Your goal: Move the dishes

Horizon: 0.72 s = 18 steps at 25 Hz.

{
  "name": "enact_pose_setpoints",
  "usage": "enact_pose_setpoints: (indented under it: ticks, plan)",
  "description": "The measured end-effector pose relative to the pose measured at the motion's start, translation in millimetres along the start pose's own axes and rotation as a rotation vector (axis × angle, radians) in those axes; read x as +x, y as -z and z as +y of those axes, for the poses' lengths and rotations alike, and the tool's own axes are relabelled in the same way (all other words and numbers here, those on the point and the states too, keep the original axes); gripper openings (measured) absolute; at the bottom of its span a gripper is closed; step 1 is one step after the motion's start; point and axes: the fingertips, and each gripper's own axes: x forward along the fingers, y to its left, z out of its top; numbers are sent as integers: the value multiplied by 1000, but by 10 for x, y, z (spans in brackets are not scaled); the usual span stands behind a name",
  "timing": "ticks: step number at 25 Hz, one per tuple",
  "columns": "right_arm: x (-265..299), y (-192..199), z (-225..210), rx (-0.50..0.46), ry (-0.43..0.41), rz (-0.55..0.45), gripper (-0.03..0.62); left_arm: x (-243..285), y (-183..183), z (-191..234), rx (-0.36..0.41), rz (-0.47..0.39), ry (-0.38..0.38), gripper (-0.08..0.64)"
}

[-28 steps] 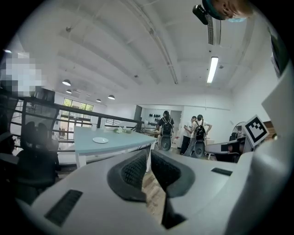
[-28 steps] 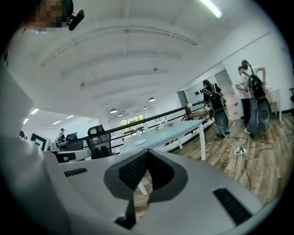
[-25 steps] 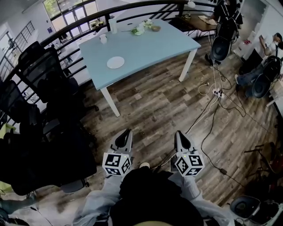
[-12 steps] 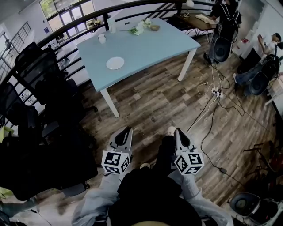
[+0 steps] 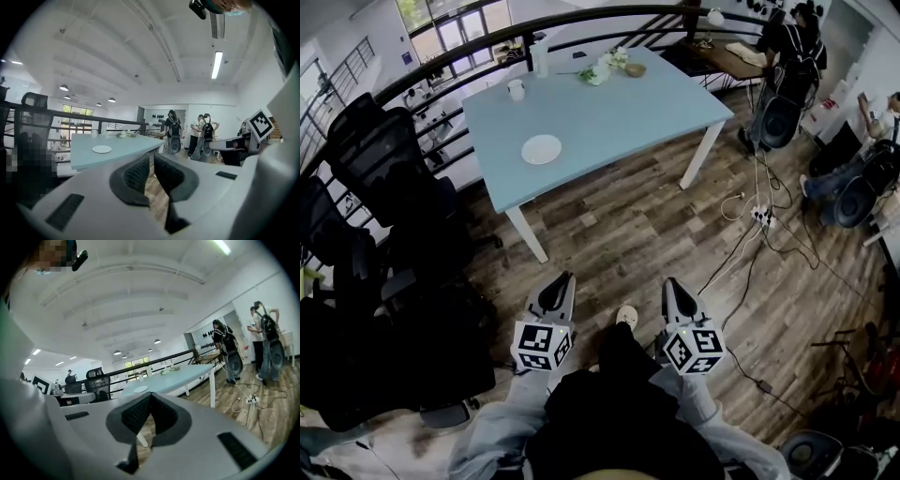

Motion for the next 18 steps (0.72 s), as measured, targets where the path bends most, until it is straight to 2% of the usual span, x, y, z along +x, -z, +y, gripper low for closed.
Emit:
enact_pose_setpoints:
  ticks: [13,18]
  plan:
    - [1220,-658,-878,-20,-43,6,8,1627,-376,184,-3,-33,-32,43]
    - [1576,-762,-1189,-1,-49,6,8,2052,-416,177,8,-41,-37,43]
